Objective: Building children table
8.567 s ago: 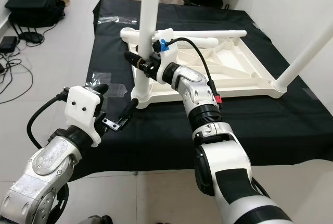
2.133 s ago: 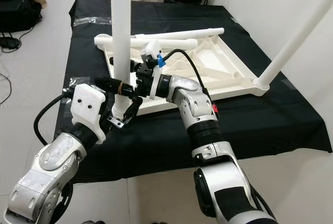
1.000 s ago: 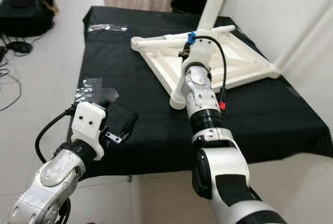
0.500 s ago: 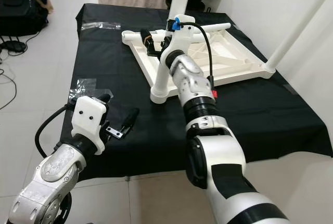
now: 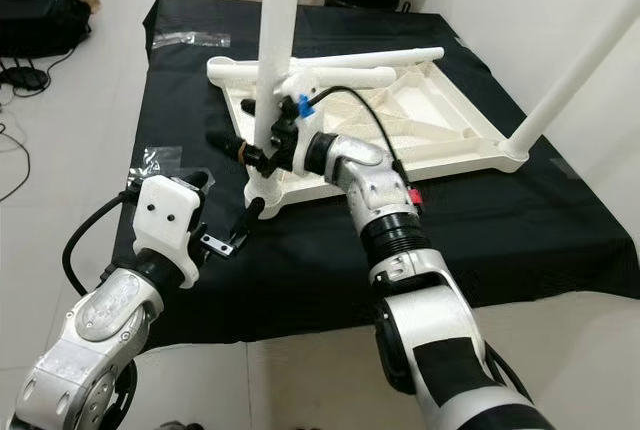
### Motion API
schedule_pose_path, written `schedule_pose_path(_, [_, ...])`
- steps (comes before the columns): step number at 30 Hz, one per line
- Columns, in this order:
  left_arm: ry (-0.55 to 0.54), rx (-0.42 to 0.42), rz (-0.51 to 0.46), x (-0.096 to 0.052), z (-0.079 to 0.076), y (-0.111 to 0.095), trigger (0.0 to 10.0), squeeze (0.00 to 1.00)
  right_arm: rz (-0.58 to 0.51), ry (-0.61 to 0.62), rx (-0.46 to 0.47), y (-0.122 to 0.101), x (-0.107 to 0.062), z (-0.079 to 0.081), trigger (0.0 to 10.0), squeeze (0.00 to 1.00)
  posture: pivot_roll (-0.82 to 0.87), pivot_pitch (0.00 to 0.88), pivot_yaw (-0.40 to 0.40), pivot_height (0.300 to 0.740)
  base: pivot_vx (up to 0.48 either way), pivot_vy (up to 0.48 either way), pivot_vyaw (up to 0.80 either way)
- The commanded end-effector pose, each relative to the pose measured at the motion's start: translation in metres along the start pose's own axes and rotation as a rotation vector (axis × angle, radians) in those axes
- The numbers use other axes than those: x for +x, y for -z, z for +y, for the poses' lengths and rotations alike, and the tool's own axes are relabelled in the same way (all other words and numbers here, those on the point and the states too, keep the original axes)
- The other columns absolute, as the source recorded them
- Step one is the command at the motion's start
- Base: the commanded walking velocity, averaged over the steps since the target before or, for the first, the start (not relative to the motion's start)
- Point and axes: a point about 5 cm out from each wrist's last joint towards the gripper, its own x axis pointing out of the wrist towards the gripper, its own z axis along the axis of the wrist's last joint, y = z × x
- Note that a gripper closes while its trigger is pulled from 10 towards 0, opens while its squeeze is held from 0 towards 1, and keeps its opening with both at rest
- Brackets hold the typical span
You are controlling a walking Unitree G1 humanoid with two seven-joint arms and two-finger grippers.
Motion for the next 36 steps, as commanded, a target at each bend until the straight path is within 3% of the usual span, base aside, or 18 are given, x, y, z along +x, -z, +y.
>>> schedule_pose_path(1, [0.022, -0.003, -0.012, 0.0, -0.004, -0.004, 10.0, 0.0, 0.054, 0.074, -0.008, 0.009, 0.004, -0.002, 10.0, 0.0, 0.07, 0.132, -0.138, 0.74, 0.0, 0.0, 0.0])
schedule_pose_path(2, [0.024, -0.002, -0.013, 0.0, -0.004, -0.004, 10.0, 0.0, 0.081, 0.153, -0.004, 0.013, 0.006, -0.006, 3.0, 0.0, 0.07, 0.133, -0.14, 0.74, 0.0, 0.0, 0.0])
schedule_pose_path(3, [0.024, -0.003, -0.015, 0.0, -0.004, -0.005, 10.0, 0.0, 0.102, 0.195, -0.005, 0.016, 0.005, -0.008, 0.0, 0.0, 0.08, 0.13, -0.14, 0.74, 0.0, 0.0, 0.0])
schedule_pose_path(9, [0.021, -0.001, -0.014, 0.0, -0.003, -0.005, 10.0, 0.0, 0.105, 0.297, -0.008, 0.015, 0.002, -0.016, 0.0, 0.0, 0.08, 0.133, -0.142, 0.74, 0.0, 0.0, 0.0])
schedule_pose_path(11, [0.019, 0.0, -0.012, 0.0, -0.003, -0.005, 10.0, 0.0, 0.079, 0.423, -0.002, 0.01, -0.002, -0.025, 0.0, 0.0, 0.07, 0.134, -0.141, 0.74, 0.0, 0.0, 0.0])
schedule_pose_path(14, [0.018, 0.0, -0.012, 0.0, -0.003, -0.005, 10.0, 0.0, 0.068, 0.48, 0.004, 0.008, -0.005, -0.029, 0.0, 0.0, 0.07, 0.133, -0.142, 0.74, 0.0, 0.0, 0.0])
schedule_pose_path(16, [0.017, 0.0, -0.012, 0.0, -0.003, -0.005, 10.0, 0.0, 0.022, 0.716, 0.042, 0.004, -0.018, -0.045, 0.0, 0.0, 0.07, 0.133, -0.144, 0.74, 0.0, 0.0, 0.0])
schedule_pose_path(18, [0.017, 0.0, -0.012, 0.0, -0.003, -0.005, 10.0, 0.0, 0.022, 0.716, 0.042, 0.004, -0.018, -0.045, 0.0, 0.0, 0.07, 0.133, -0.144, 0.74, 0.0, 0.0, 0.0])
schedule_pose_path(19, [0.017, 0.0, -0.011, 0.0, -0.002, -0.004, 10.0, 0.0, 0.008, 0.914, 0.05, 0.005, -0.032, -0.055, 0.0, 0.0, 0.07, 0.132, -0.141, 0.74, 0.0, 0.0, 0.0])
schedule_pose_path(21, [0.017, 0.0, -0.011, 0.0, -0.002, -0.004, 10.0, 0.0, 0.008, 0.914, 0.05, 0.005, -0.032, -0.055, 0.0, 0.0, 0.07, 0.132, -0.141, 0.74, 0.0, 0.0, 0.0])
schedule_pose_path(22, [0.018, 0.0, -0.012, 0.001, -0.002, -0.005, 10.0, 0.0, 0.013, 1.12, 0.067, 0.008, -0.047, -0.062, 0.0, 0.0, 0.07, 0.133, -0.14, 0.74, 0.0, 0.0, 0.0])
schedule_pose_path(23, [0.018, 0.0, -0.012, 0.001, -0.002, -0.005, 10.0, 0.0, 0.013, 1.12, 0.067, 0.008, -0.047, -0.062, 0.0, 0.0, 0.07, 0.133, -0.14, 0.74, 0.0, 0.0, 0.0])
schedule_pose_path(26, [0.02, 0.0, -0.014, 0.002, -0.003, -0.005, 10.0, 0.0, 0.043, 1.325, 0.1, 0.015, -0.059, -0.063, 0.0, 0.0, 0.07, 0.133, -0.14, 0.74, 0.0, 0.0, 0.0])
schedule_pose_path(27, [0.02, 0.001, -0.013, 0.002, -0.003, -0.005, 10.0, 0.0, 0.036, 1.286, 0.133, 0.016, -0.048, -0.056, 10.0, 0.0, 0.07, 0.134, -0.14, 0.74, 0.0, 0.0, 0.0])
schedule_pose_path(31, [0.021, 0.004, -0.011, 0.002, -0.002, -0.005, 10.0, 0.0, 0.0, 1.208, 0.155, 0.012, -0.035, -0.048, 10.0, 0.0, 0.07, 0.135, -0.139, 0.74, 0.0, 0.0, 0.0])
schedule_pose_path(33, [0.019, 0.005, -0.009, 0.002, -0.002, -0.005, 10.0, 0.0, -0.134, 1.0, 0.164, -0.006, -0.01, -0.035, 10.0, 0.0, 0.07, 0.136, -0.143, 0.74, 0.0, 0.0, 0.0])
schedule_pose_path(35, [0.015, 0.007, -0.009, 0.002, -0.002, -0.005, 10.0, 0.0, -0.231, 0.827, 0.124, -0.019, 0.0, -0.027, 10.0, 1.0, 0.07, 0.136, -0.142, 0.74, 0.0, 0.0, 0.0])
schedule_pose_path(36, [0.013, 0.006, -0.009, 0.002, -0.001, -0.005, 10.0, 0.0, -0.23, 0.796, 0.102, -0.02, 0.0, -0.028, 10.0, 1.0, 0.07, 0.137, -0.144, 0.74, 0.0, 0.0, 0.0])
